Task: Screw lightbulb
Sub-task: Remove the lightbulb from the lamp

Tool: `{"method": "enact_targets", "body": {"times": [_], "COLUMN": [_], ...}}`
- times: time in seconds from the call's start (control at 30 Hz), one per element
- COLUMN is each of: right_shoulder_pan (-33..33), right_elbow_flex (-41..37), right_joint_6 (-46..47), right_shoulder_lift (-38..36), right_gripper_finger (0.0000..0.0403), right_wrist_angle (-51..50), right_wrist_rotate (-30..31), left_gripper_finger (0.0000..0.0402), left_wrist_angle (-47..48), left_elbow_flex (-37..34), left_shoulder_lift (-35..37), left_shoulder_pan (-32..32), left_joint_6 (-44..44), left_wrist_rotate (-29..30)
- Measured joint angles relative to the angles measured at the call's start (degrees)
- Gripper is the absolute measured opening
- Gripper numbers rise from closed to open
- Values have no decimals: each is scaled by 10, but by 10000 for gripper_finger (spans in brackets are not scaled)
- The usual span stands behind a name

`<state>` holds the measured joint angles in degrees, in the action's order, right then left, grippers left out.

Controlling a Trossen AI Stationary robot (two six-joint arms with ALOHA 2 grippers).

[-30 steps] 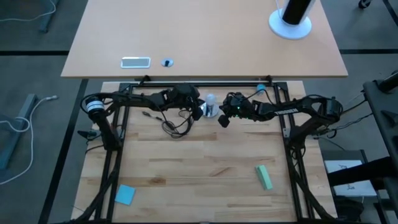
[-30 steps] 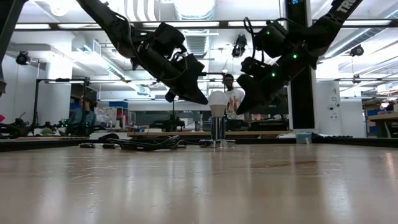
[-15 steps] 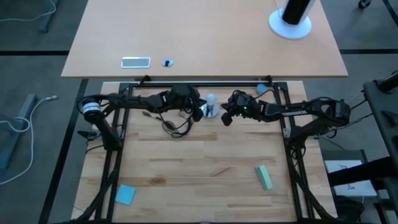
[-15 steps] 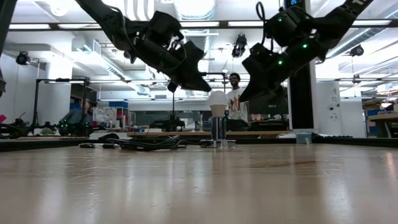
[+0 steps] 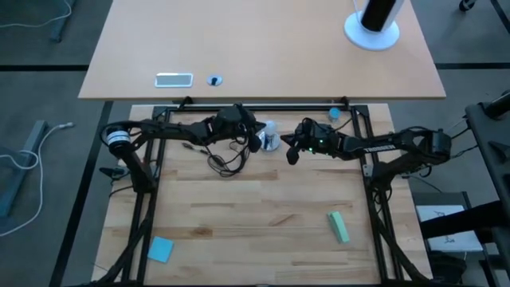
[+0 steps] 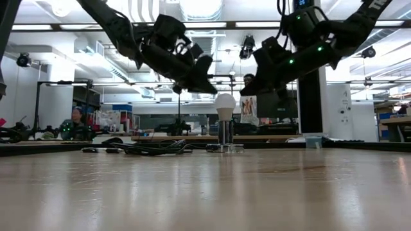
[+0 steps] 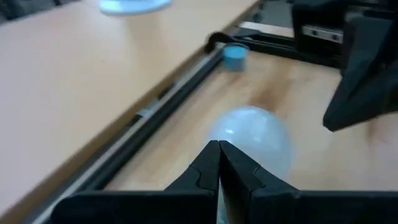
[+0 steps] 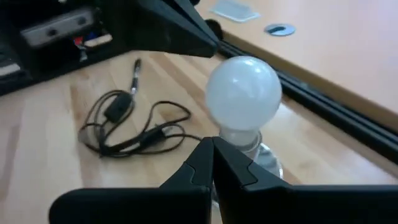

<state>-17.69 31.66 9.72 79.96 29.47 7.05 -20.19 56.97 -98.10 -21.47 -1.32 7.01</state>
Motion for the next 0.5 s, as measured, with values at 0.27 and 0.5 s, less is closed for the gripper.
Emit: {"method": "enact_targets", "body": {"times": [0.27,0.5], "right_shoulder_pan": [-24,-33], "right_elbow_flex": [4,7], "right_joint_6": [-8,1], "right_shoulder_lift": [73,99], "right_gripper_finger": [0,0], "right_wrist_angle": [90,119], "right_wrist_rotate": [-21,-45], "left_gripper_finger": [0,0], "left_wrist_angle": [-22,-22], "left_elbow_flex": [0,-1], "left_shoulder_lift": [-2,-21], "left_shoulder_pan": [-7,-19], "left_joint_6": [10,13], "left_wrist_rotate": [19,10]}}
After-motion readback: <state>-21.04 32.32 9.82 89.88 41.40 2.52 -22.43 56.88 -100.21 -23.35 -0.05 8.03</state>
